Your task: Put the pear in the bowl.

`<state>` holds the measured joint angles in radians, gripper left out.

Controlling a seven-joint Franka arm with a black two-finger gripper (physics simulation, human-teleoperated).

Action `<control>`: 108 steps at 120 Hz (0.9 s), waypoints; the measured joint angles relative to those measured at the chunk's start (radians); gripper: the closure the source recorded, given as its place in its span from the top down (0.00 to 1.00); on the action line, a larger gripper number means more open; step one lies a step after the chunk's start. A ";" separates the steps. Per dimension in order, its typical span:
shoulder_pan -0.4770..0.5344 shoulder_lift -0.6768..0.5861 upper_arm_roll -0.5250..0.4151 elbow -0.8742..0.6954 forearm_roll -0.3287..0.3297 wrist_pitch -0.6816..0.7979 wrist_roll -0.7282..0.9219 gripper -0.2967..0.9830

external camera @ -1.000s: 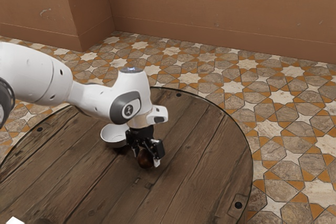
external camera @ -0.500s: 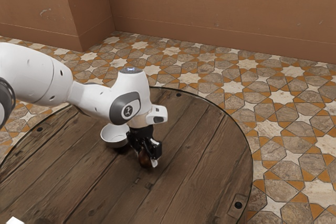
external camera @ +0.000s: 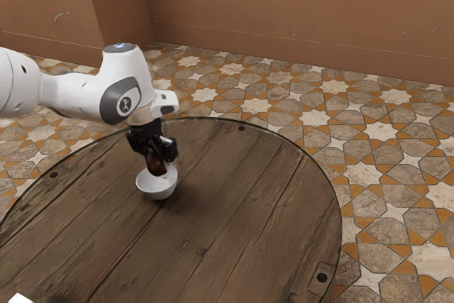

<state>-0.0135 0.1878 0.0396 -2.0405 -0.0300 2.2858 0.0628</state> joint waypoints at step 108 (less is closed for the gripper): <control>0.066 -0.031 0.001 0.308 -0.001 -0.157 0.031 0.75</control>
<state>0.0524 0.1564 0.0404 -1.7325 -0.0314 2.1289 0.0941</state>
